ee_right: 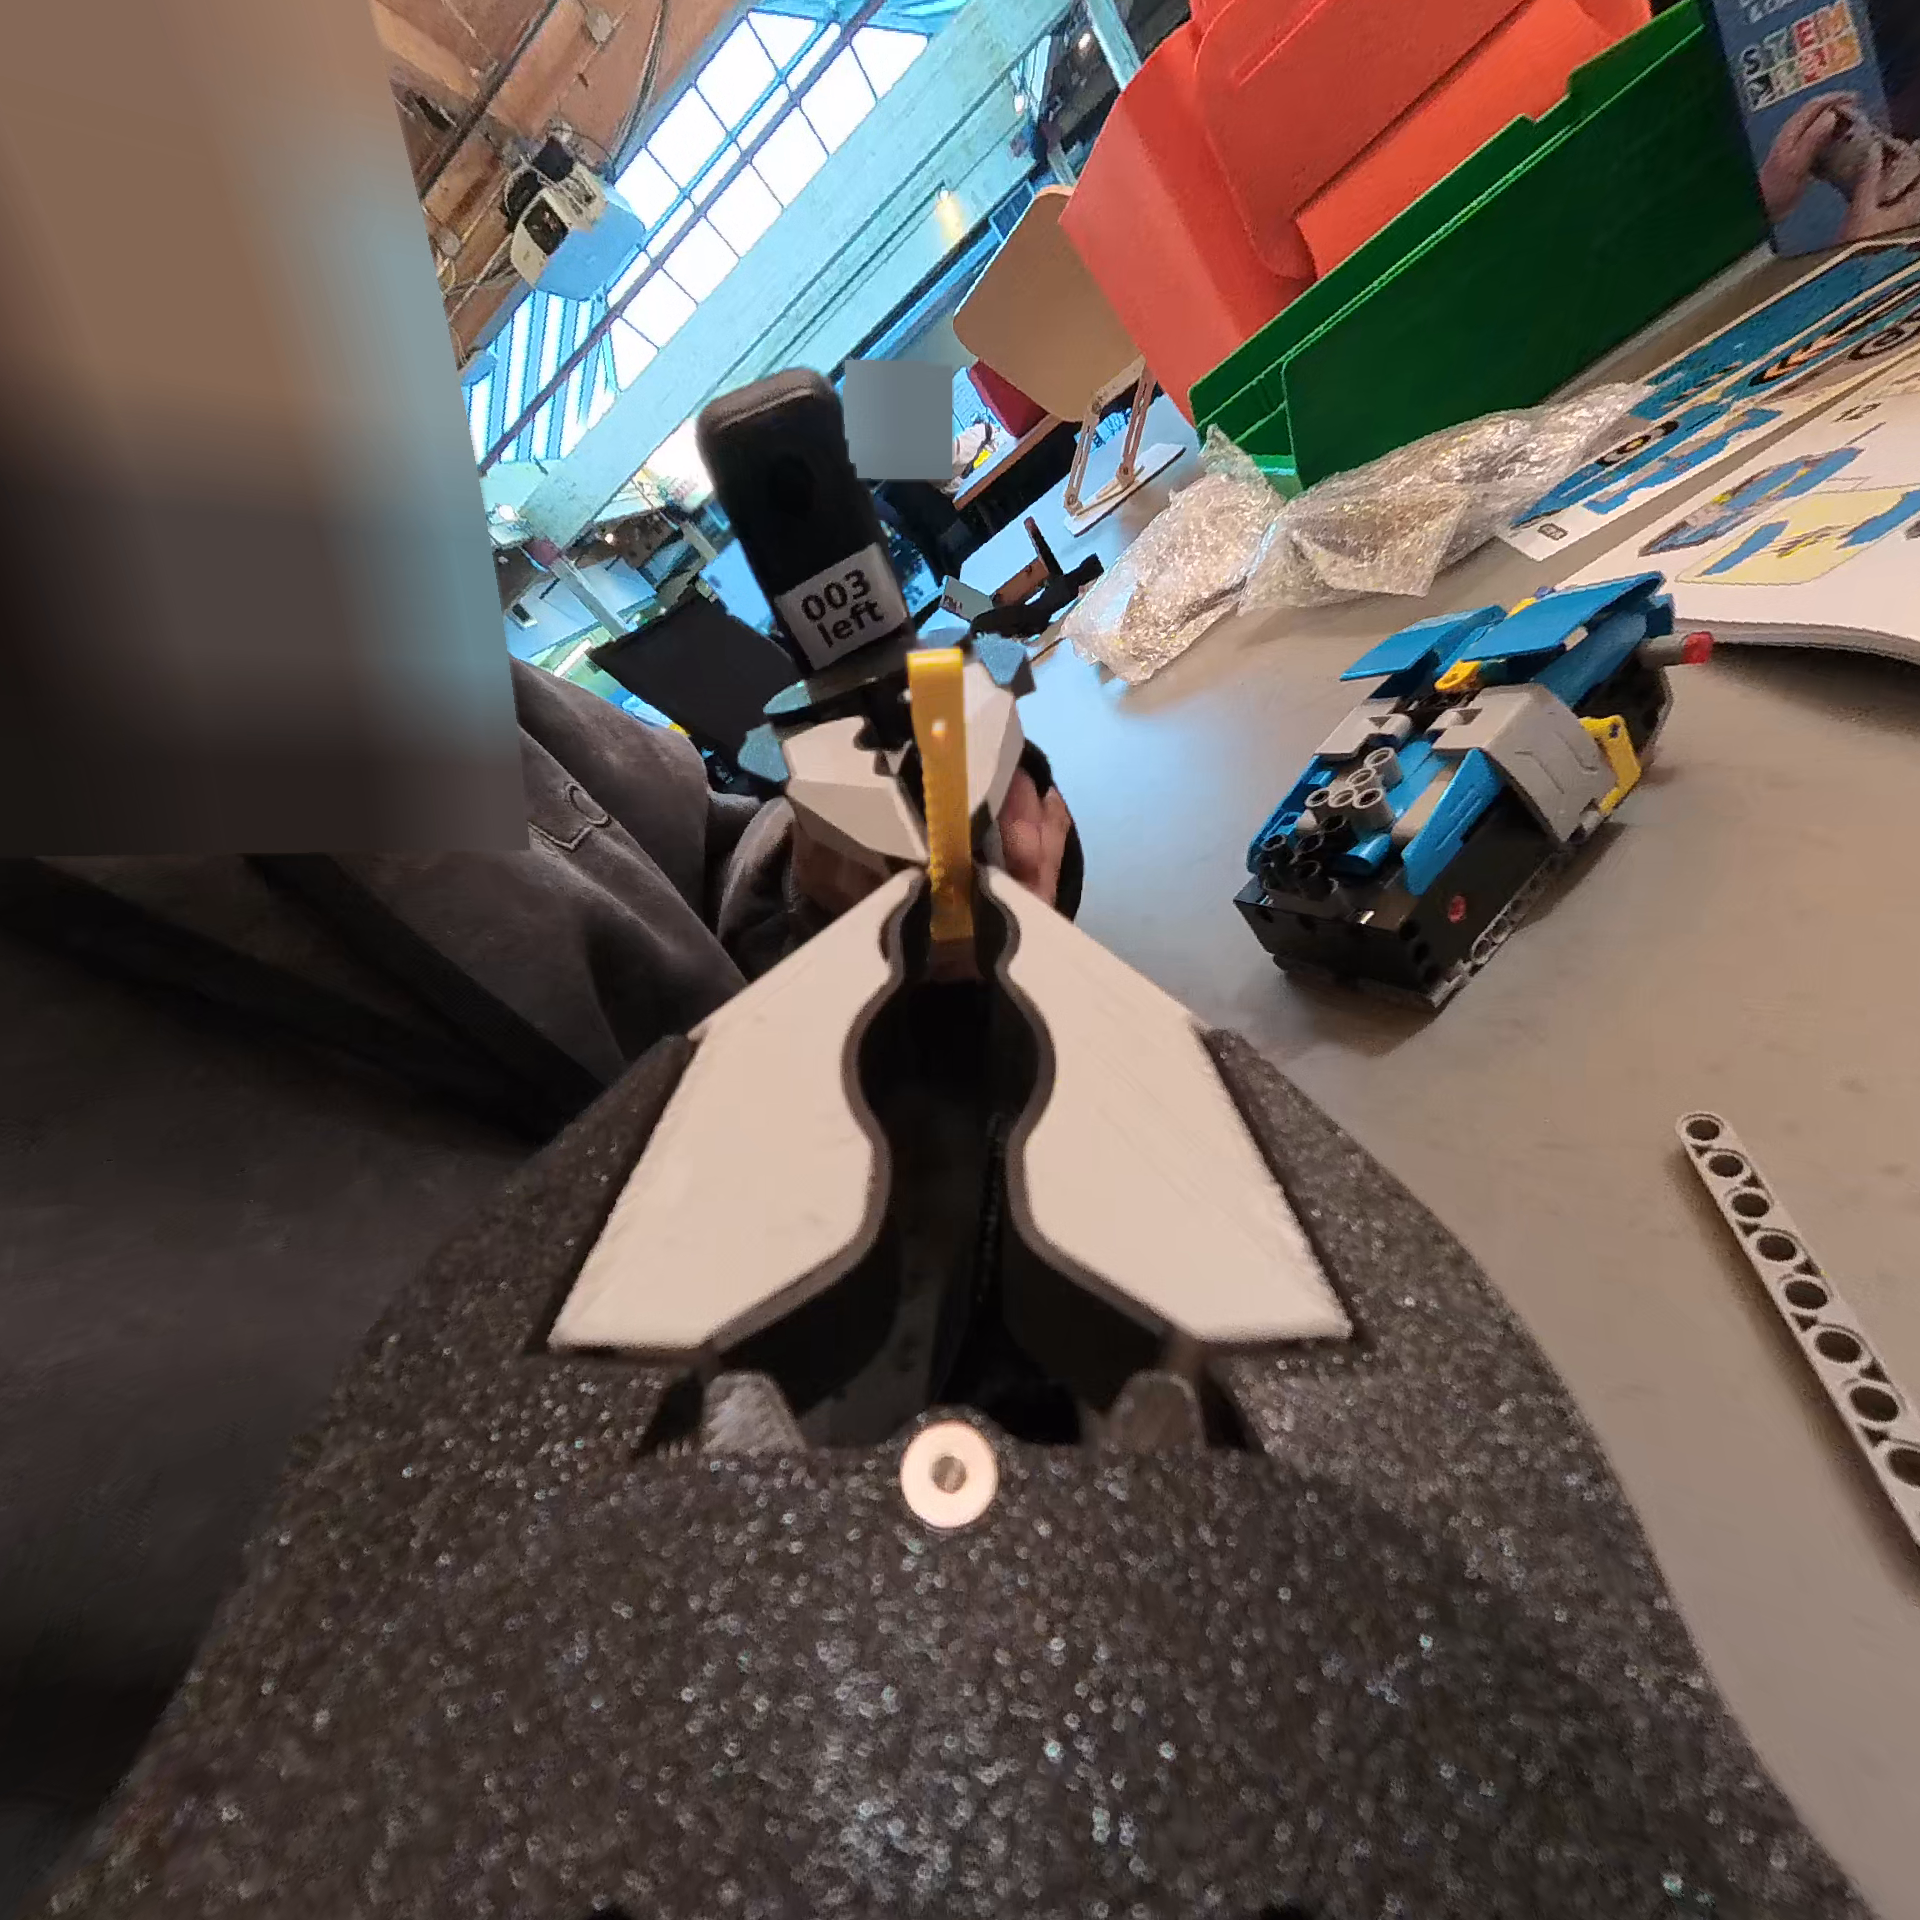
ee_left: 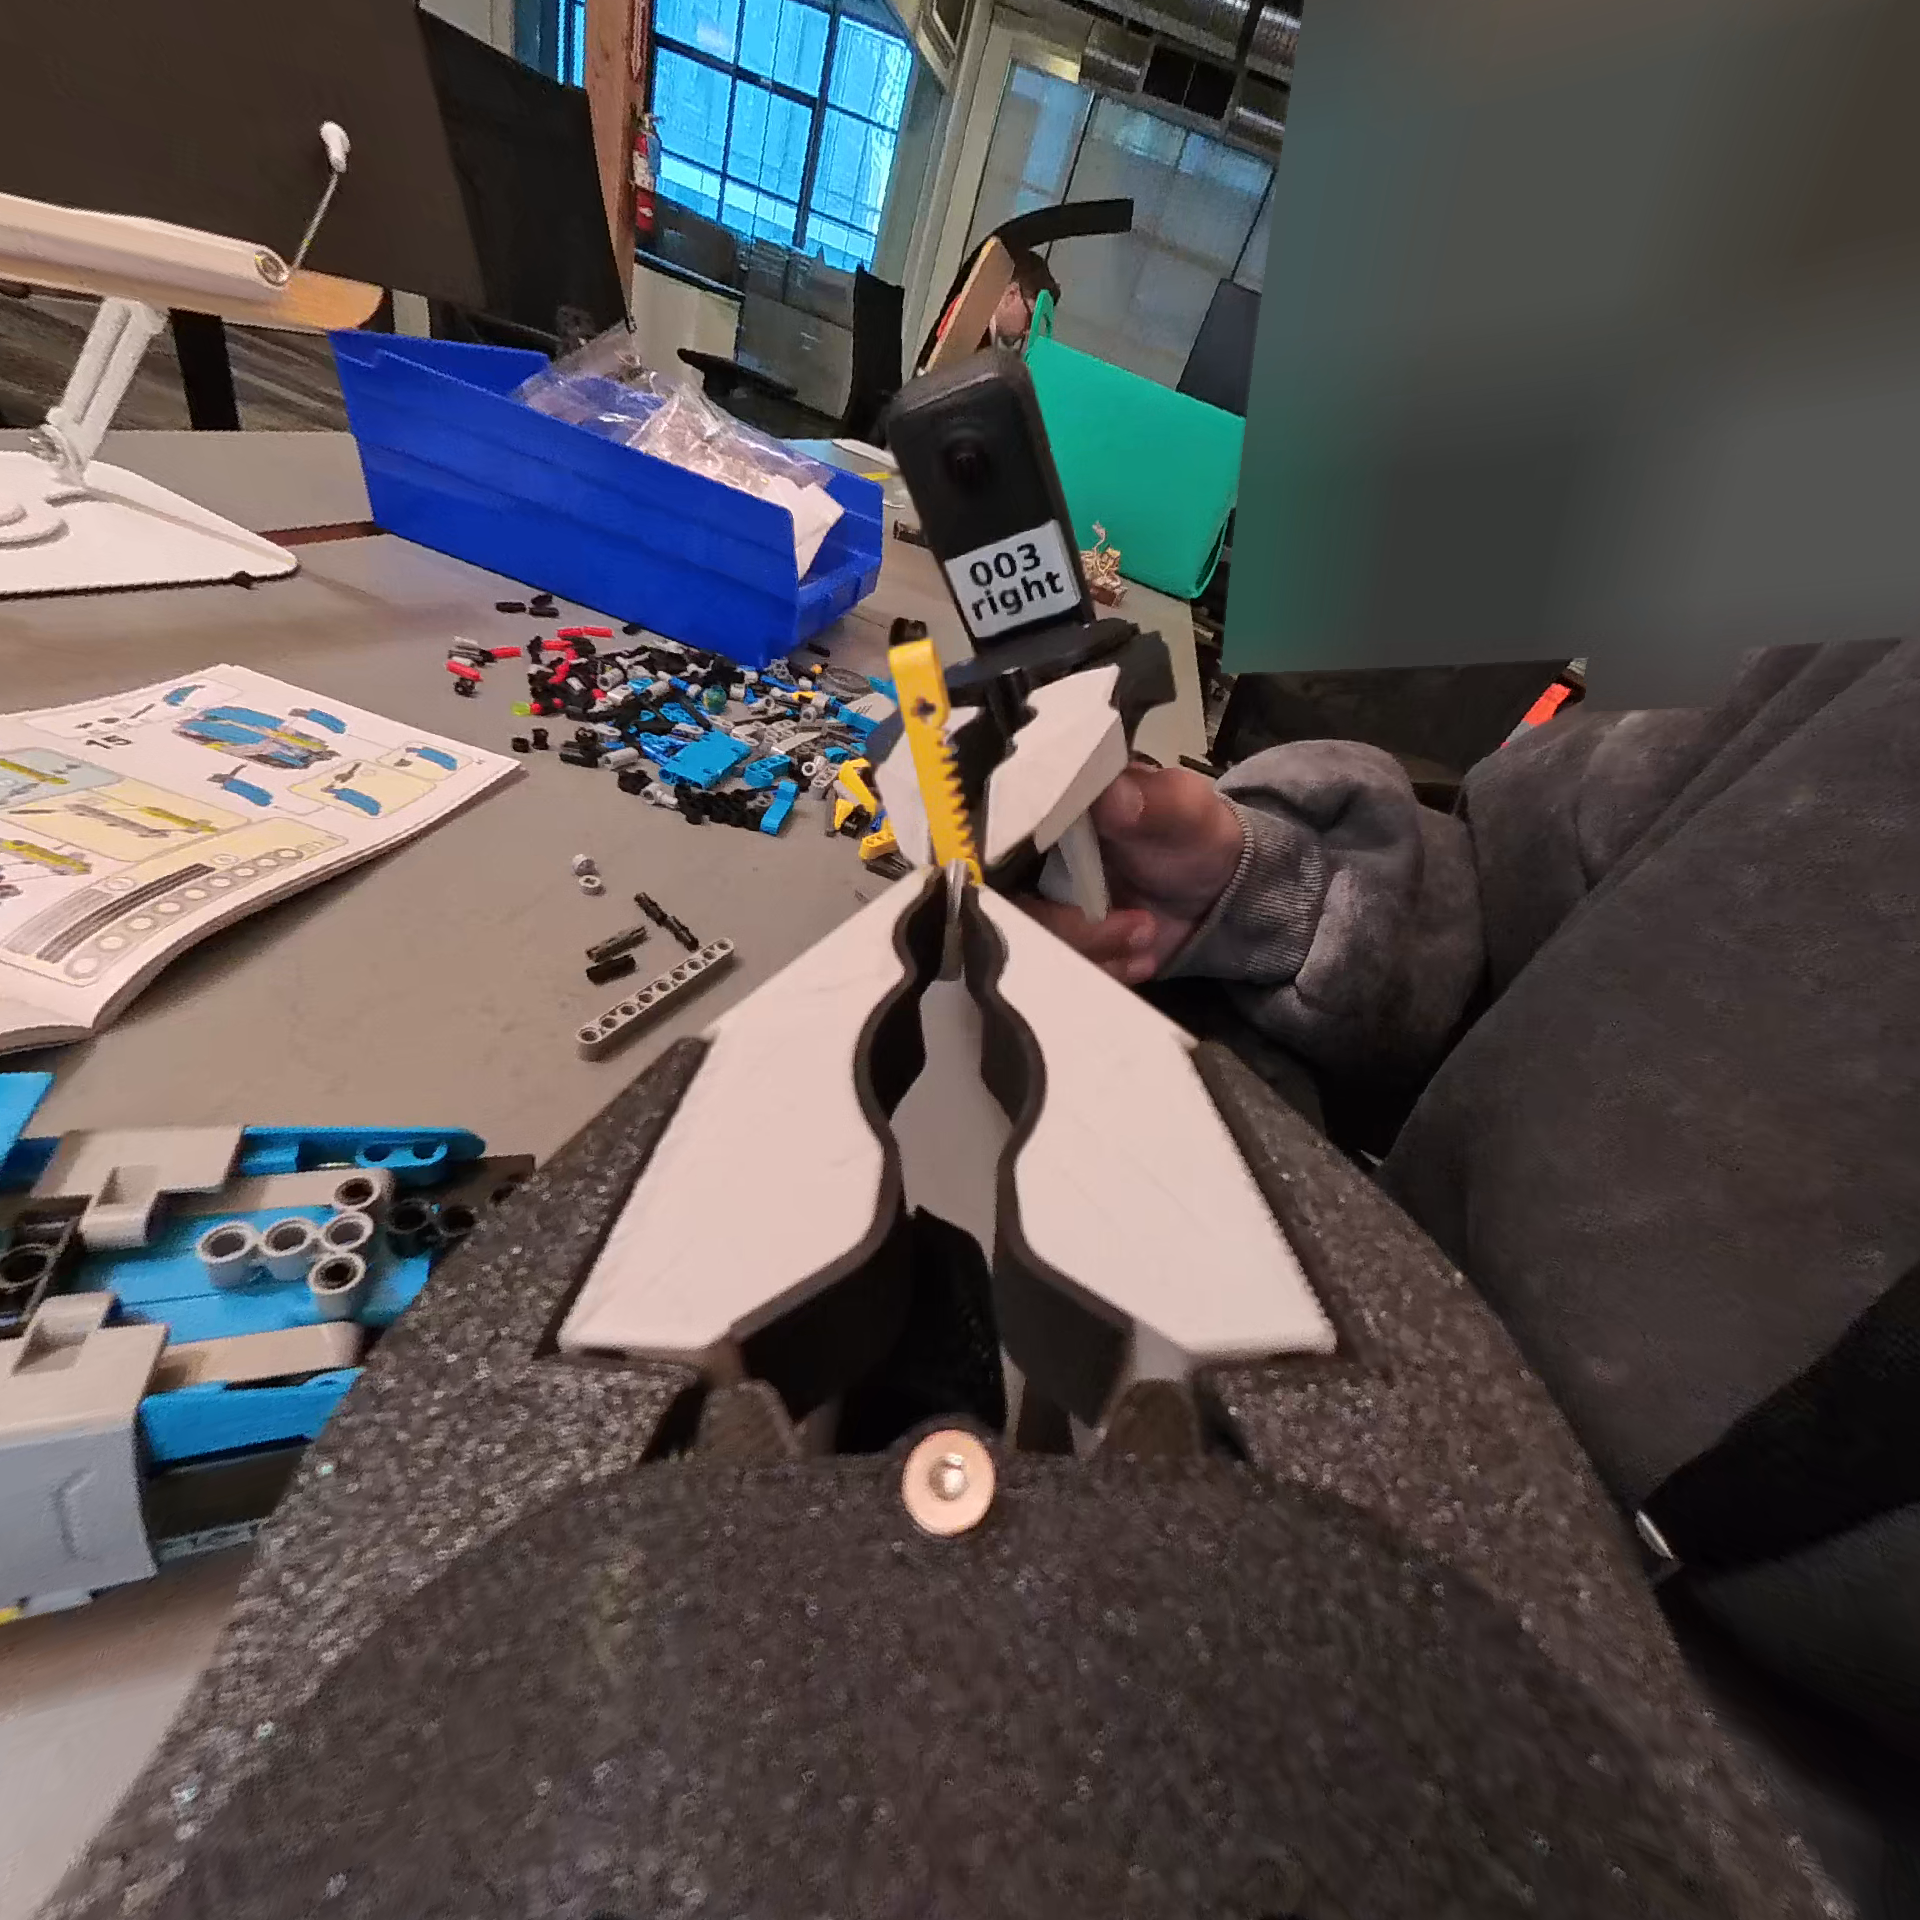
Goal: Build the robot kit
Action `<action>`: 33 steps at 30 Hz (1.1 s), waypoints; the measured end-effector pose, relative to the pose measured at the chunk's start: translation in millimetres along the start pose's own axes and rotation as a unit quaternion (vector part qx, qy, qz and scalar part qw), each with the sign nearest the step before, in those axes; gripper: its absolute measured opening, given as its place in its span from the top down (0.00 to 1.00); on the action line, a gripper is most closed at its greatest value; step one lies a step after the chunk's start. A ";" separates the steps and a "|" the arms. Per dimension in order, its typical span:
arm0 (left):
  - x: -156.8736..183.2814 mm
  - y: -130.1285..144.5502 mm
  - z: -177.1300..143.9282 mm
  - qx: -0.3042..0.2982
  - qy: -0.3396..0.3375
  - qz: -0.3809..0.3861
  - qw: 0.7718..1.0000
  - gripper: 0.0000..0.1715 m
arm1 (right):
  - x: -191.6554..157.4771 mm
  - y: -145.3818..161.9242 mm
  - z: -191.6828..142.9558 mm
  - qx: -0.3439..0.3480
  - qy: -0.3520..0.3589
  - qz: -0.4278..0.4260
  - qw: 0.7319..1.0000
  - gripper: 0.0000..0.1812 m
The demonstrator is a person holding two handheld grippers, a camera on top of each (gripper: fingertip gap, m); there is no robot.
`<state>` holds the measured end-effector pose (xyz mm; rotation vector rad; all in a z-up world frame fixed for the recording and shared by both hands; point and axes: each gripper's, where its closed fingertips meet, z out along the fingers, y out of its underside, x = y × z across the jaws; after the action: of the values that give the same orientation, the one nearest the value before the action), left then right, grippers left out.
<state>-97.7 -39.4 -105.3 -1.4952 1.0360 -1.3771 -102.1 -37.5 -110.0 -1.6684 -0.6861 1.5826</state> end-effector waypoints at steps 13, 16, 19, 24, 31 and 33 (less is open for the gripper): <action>-0.6 33.4 0.9 -0.119 -0.011 0.063 0.991 0.99 | 10.2 28.3 -0.9 -0.103 0.076 -0.102 0.986 0.96; -4.5 46.6 1.9 -0.152 -0.018 0.063 0.986 0.99 | 17.2 39.5 -1.1 -0.149 0.114 -0.151 0.971 0.96; -5.3 55.3 2.7 -0.174 -0.018 0.065 0.982 1.00 | 21.1 48.4 -1.9 -0.174 0.119 -0.155 0.965 0.96; -8.6 74.8 4.8 -0.227 -0.022 0.074 0.971 1.00 | 31.5 67.5 -4.5 -0.233 0.136 -0.169 0.948 0.96; -19.0 108.0 7.6 -0.305 -0.044 0.103 0.946 1.00 | 54.8 101.2 -4.6 -0.319 0.161 -0.169 0.918 0.96; -21.0 112.9 7.0 -0.317 -0.047 0.108 0.941 1.00 | 55.0 100.8 -4.7 -0.313 0.155 -0.148 0.925 0.96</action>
<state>-95.8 -54.4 -219.3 -1.8060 1.6262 -0.8358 -101.9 -54.6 -223.7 -2.0781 -1.2925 0.8953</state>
